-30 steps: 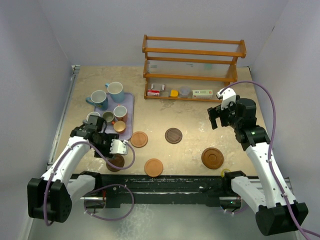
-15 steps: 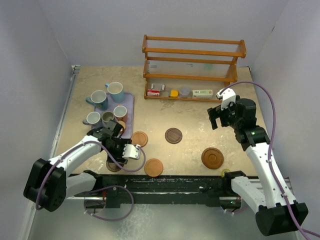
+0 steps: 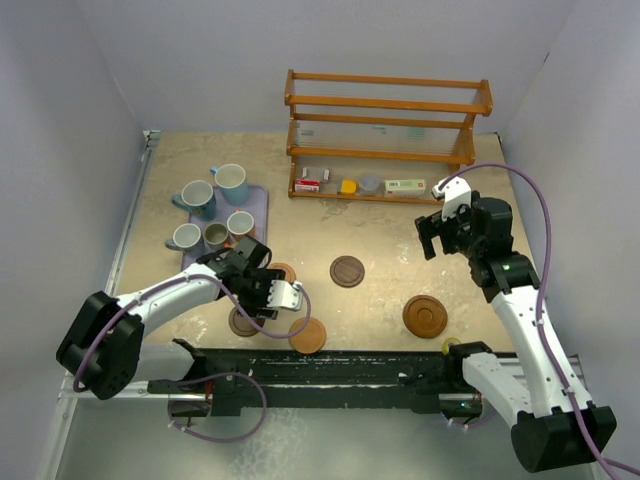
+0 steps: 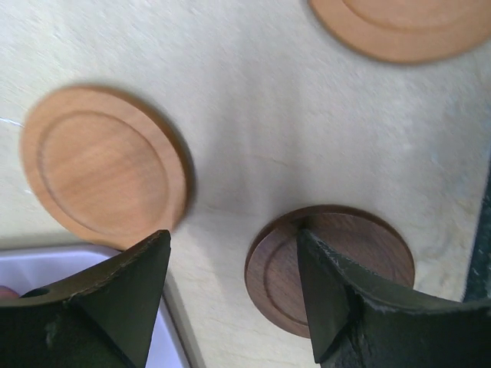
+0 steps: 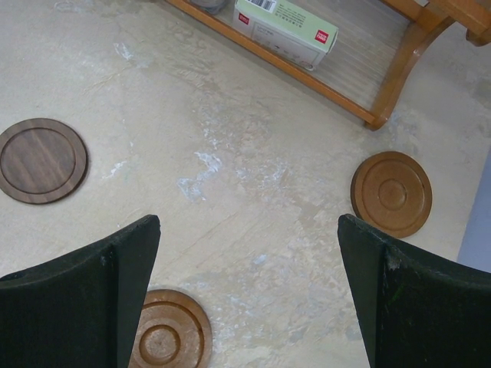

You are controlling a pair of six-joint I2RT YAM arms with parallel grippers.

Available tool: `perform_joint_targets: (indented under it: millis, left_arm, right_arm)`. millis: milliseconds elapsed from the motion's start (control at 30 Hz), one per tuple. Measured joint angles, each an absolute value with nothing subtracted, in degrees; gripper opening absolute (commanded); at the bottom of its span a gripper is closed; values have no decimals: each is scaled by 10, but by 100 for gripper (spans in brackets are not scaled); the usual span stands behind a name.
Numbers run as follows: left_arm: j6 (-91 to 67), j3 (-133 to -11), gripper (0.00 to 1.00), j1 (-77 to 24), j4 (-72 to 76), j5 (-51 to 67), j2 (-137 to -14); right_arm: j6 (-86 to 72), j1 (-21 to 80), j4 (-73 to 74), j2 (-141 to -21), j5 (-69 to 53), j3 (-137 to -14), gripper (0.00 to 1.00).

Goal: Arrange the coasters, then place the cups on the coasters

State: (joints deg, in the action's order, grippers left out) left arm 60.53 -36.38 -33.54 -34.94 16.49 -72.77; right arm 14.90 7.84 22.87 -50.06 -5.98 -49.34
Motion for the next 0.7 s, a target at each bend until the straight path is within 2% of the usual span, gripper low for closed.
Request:
perform_joint_targets:
  millis: [500, 700]
  left_arm:
    - [580, -486, 59, -400, -177, 150, -903]
    - [564, -562, 60, -413, -133, 143, -980]
  right_arm:
    - [151, 78, 229, -489, -56, -491, 100]
    - [151, 78, 229, -489, -55, -491, 100]
